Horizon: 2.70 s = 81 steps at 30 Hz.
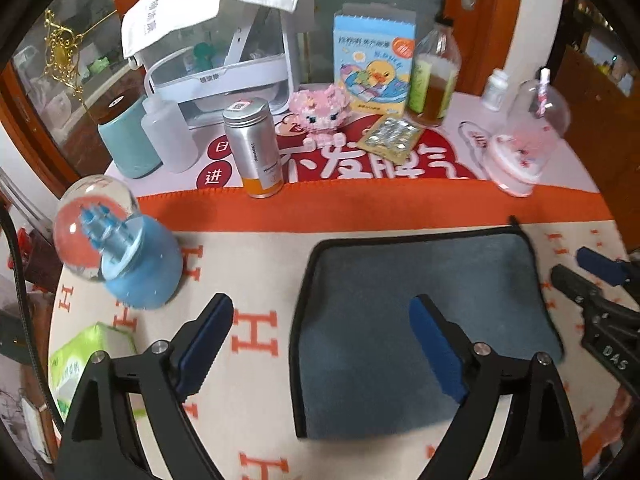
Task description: Fold towel
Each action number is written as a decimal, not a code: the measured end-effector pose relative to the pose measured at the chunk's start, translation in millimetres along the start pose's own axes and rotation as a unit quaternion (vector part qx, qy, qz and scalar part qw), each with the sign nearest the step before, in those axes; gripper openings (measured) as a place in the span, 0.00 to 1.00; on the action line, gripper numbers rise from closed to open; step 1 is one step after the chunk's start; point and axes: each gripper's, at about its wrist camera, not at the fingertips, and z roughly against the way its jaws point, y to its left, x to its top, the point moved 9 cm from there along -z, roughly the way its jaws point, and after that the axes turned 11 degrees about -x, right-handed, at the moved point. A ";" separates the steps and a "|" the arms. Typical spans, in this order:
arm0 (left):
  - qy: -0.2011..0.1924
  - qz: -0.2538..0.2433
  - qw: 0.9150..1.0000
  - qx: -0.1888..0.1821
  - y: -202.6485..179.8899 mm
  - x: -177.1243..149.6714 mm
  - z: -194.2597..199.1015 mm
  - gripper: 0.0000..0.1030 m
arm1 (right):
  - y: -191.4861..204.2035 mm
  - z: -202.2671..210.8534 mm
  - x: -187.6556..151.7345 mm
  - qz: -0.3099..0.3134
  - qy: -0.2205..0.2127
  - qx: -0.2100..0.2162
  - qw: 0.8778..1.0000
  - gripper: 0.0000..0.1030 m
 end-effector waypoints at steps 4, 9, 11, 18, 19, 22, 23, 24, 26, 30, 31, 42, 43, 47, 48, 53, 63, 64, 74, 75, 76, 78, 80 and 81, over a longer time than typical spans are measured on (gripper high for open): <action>-0.024 -0.001 1.000 -0.007 -5.9 -10.5 32.9 1.00 | 4.5 29.2 -4.5 -0.006 -0.012 -0.002 1.000 0.45; -0.041 -0.004 0.999 -0.022 -13.2 -25.2 71.8 0.99 | 6.2 68.7 -15.3 -0.022 -0.027 -0.006 0.999 0.52; -0.049 -0.008 0.998 -0.025 -16.3 -30.7 88.1 0.99 | 5.5 86.5 -19.6 -0.035 -0.036 0.000 0.999 0.53; -0.075 -0.016 0.997 -0.029 -24.7 -52.6 144.0 0.99 | 5.3 139.8 -36.4 -0.056 -0.060 -0.002 0.997 0.60; -0.077 -0.016 0.996 -0.031 -26.5 -56.2 150.1 0.99 | 5.7 147.5 -39.5 -0.060 -0.063 0.001 0.996 0.60; -0.082 -0.016 0.996 -0.035 -29.7 -68.9 168.8 0.99 | 8.0 166.1 -48.9 -0.063 -0.068 0.007 0.996 0.60; -0.084 -0.014 0.996 -0.037 -30.4 -73.1 174.4 0.99 | 9.0 172.5 -53.0 -0.064 -0.068 0.008 0.996 0.61; -0.085 -0.012 0.996 -0.038 -30.8 -78.2 180.7 0.99 | 10.4 179.8 -57.3 -0.063 -0.070 0.012 0.996 0.61; -0.085 -0.007 0.996 -0.041 -31.9 -88.5 190.8 0.99 | 12.4 192.4 -64.8 -0.063 -0.077 0.017 0.995 0.61; -0.088 -0.001 0.995 -0.047 -35.8 -108.1 209.5 0.99 | 15.2 214.1 -79.8 -0.069 -0.083 0.027 0.994 0.61; -0.091 -0.003 0.995 -0.045 -36.5 -112.0 213.7 0.99 | 15.3 218.0 -82.9 -0.072 -0.084 0.029 0.993 0.61; -0.105 -0.015 0.993 -0.052 -52.9 -154.7 244.6 0.99 | 26.9 246.1 -131.0 -0.060 -0.081 0.043 0.994 0.61; -0.103 -0.014 0.993 -0.053 -53.6 -160.5 246.1 0.99 | 26.7 247.9 -133.5 -0.059 -0.081 0.044 0.994 0.61; -0.089 -0.013 0.994 -0.054 -56.9 -178.5 246.1 0.99 | 25.7 253.3 -147.7 -0.054 -0.076 0.045 0.995 0.61; -0.089 -0.014 0.995 -0.052 -56.7 -181.8 246.6 0.99 | 25.7 253.7 -152.5 -0.051 -0.075 0.043 0.995 0.61; -0.084 -0.013 0.995 -0.048 -57.0 -195.1 247.5 0.99 | 26.8 248.7 -166.9 -0.051 -0.055 0.050 0.996 0.61; -0.081 -0.009 0.995 -0.049 -57.5 -199.2 244.6 0.99 | 35.7 256.7 -171.3 -0.047 -0.069 0.050 0.995 0.61; -0.080 -0.007 0.996 -0.050 -57.7 -199.8 243.8 0.99 | 37.8 257.7 -170.9 -0.044 -0.072 0.048 0.995 0.61; -0.075 -0.001 0.996 -0.049 -56.8 -199.3 235.5 0.99 | 45.0 253.3 -167.0 -0.038 -0.067 0.049 0.996 0.61; -0.074 -0.001 0.996 -0.048 -56.3 -199.3 235.3 0.99 | 45.1 252.5 -166.7 -0.038 -0.066 0.048 0.996 0.61; -0.075 -0.002 0.996 -0.048 -56.2 -198.7 234.6 0.99 | 45.4 252.0 -166.6 -0.038 -0.065 0.048 0.996 0.61; -0.075 -0.003 0.996 -0.045 -55.7 -198.3 234.1 0.99 | 45.7 250.8 -166.1 -0.039 -0.064 0.049 0.996 0.61; -0.074 -0.003 0.996 -0.044 -55.4 -198.8 234.0 0.99 | 45.6 250.3 -166.0 -0.039 -0.063 0.049 0.996 0.61; -0.073 -0.004 0.996 -0.045 -55.5 -199.0 233.2 0.99 | 45.9 249.8 -166.2 -0.040 -0.063 0.050 0.996 0.61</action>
